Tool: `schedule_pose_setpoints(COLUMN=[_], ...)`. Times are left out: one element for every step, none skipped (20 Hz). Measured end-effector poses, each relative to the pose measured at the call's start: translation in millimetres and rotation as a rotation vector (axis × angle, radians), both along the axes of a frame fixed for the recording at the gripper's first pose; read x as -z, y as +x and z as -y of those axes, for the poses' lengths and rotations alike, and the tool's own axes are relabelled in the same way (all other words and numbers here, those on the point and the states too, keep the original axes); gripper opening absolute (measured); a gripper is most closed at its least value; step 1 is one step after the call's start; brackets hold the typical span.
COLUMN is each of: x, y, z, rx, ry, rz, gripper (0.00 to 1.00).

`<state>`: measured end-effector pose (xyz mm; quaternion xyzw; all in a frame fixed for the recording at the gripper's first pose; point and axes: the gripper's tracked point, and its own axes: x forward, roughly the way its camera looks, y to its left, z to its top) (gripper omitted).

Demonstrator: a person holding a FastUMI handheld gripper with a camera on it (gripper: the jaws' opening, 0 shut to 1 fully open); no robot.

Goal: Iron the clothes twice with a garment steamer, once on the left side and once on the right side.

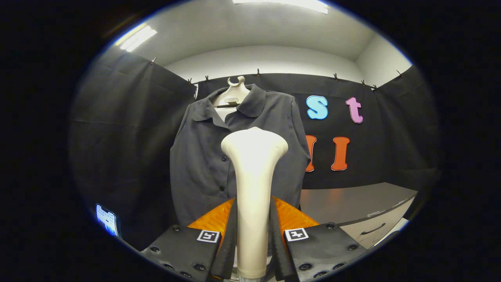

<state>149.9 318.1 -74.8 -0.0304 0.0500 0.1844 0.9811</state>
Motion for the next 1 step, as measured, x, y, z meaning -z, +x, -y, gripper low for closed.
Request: schedule_pose_setpoints(x=[0.8], y=[-0.6], z=[-0.8], rx=[-0.002], ry=[-0.001], rz=[0.001], gripper=[0.47])
